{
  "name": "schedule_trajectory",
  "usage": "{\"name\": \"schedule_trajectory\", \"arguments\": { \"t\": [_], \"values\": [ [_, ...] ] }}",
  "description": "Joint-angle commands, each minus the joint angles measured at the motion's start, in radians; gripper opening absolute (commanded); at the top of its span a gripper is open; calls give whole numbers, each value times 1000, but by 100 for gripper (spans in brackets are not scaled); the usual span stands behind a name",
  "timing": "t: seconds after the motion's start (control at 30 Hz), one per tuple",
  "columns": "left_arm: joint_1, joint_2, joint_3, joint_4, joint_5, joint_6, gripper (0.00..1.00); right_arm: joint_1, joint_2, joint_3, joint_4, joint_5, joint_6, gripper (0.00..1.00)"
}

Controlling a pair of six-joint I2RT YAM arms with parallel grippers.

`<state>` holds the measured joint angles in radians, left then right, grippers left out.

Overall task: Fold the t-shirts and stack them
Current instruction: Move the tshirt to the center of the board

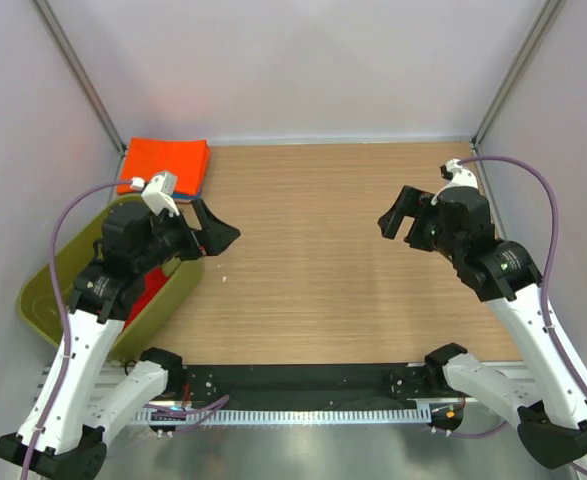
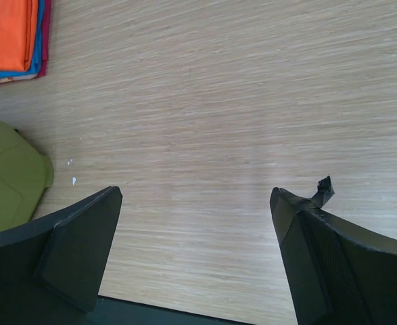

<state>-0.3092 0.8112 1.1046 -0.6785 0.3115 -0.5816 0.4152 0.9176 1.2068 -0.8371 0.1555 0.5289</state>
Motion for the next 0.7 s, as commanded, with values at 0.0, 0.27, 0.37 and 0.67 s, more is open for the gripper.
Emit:
{"name": "schedule_trajectory", "arguments": {
  "t": [0.0, 0.27, 0.37, 0.67],
  "values": [
    [4, -1, 14, -4, -176, -32, 100, 4, -25, -9, 41, -8, 6, 100],
    [21, 281, 387, -255, -578, -27, 100, 2, -80, -53, 35, -20, 11, 100],
    [139, 403, 483, -352, -591, -64, 99, 4, -88, -62, 30, -40, 11, 100],
    [593, 332, 149, -231, -453, -314, 86, 2, -102, -84, 12, -134, 10, 100]
  ]
}}
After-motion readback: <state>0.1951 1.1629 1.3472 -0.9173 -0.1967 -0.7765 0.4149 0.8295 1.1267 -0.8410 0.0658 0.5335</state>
